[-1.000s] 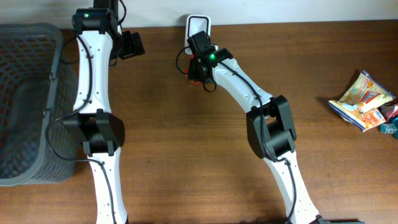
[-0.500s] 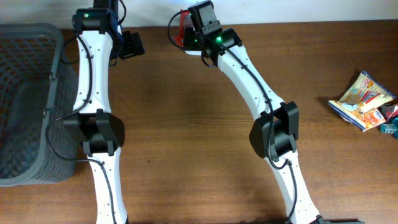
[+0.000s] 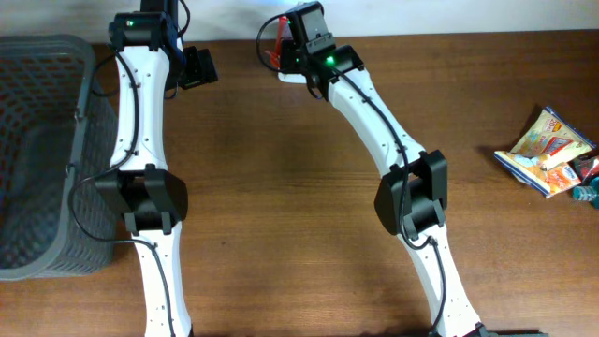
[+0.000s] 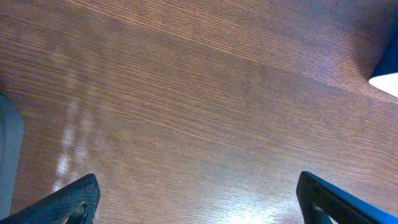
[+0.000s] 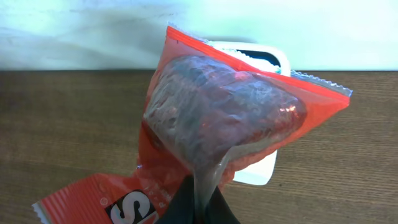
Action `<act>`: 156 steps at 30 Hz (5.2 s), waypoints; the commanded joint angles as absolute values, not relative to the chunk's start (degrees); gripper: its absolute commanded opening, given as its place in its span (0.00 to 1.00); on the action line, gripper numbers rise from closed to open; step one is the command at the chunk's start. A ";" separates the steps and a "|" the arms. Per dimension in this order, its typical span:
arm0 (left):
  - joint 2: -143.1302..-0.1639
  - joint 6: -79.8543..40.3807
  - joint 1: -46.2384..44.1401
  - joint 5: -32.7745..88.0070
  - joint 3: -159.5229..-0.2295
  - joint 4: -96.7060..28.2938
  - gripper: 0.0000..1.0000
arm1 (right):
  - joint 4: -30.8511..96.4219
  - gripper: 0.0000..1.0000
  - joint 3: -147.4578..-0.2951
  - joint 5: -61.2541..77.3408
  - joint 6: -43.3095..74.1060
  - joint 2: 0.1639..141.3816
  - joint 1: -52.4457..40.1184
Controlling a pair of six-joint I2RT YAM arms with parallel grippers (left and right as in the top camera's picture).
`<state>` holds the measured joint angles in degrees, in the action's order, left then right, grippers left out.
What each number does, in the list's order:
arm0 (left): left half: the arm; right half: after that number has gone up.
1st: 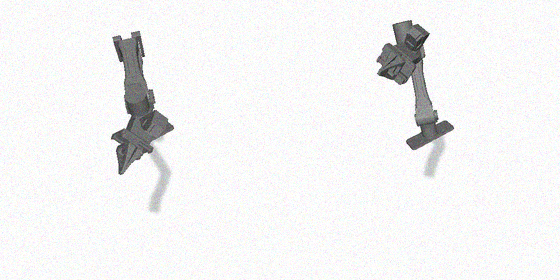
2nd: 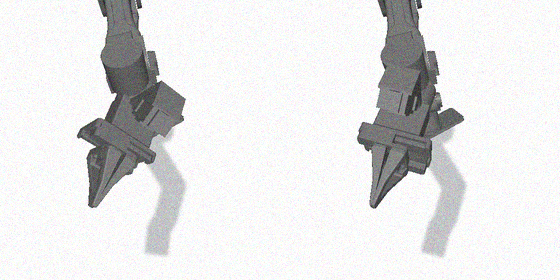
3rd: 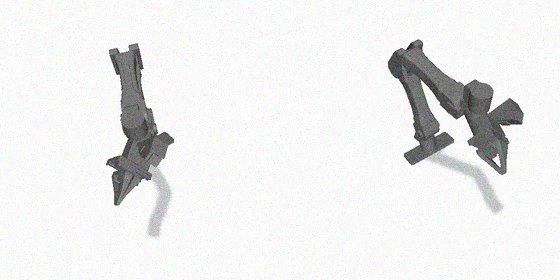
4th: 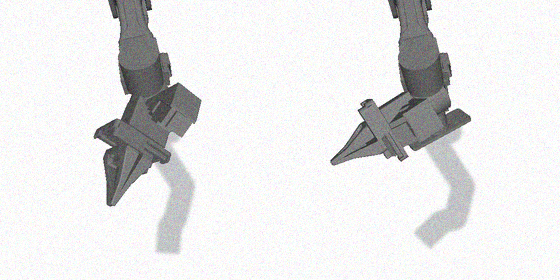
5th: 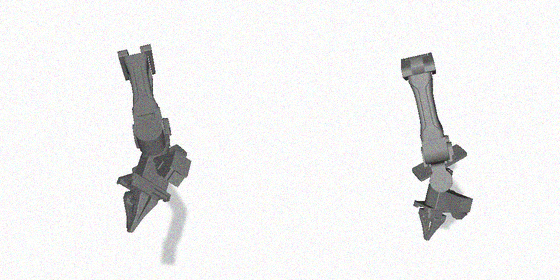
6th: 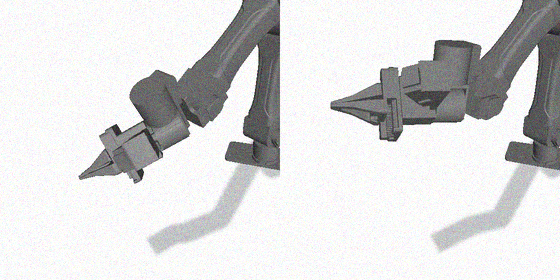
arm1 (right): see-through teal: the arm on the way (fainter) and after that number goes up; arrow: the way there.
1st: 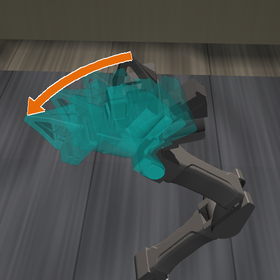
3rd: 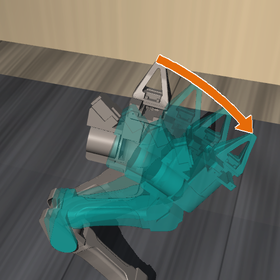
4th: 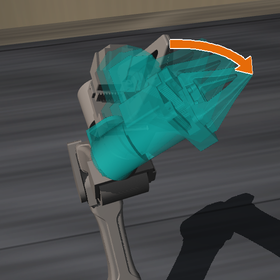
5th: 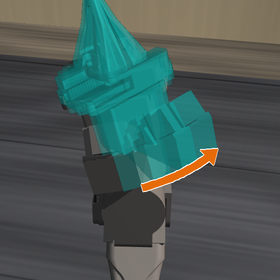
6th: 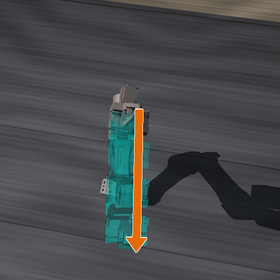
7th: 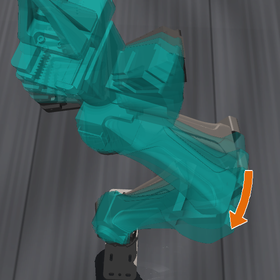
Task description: Scan the item barcode
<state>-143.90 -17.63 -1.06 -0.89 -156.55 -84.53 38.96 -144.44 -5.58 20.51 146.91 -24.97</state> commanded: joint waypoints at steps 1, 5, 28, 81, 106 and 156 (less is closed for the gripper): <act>-142.61 -17.98 -0.95 -1.30 -156.51 -84.47 0.99 | 38.76 0.04 -145.34 -6.52 19.73 146.21 -24.62; -142.61 -18.00 -0.95 -1.30 -156.51 -84.47 0.99 | 38.81 0.04 -145.69 -6.83 19.73 144.05 -24.32; -142.61 -17.98 -0.95 -1.30 -156.51 -84.47 0.99 | 73.41 0.04 -147.04 -9.78 22.11 129.95 13.91; -142.61 -18.00 -0.95 -1.30 -156.51 -84.47 0.99 | 90.24 0.88 -99.57 6.63 18.81 66.00 11.84; -142.61 -18.00 -0.95 -1.30 -156.51 -84.47 0.99 | 94.56 0.99 -80.29 7.49 18.85 38.46 11.86; -142.61 -17.98 -0.95 -1.30 -156.51 -84.47 0.99 | 95.18 0.99 -80.29 6.61 18.81 38.46 11.97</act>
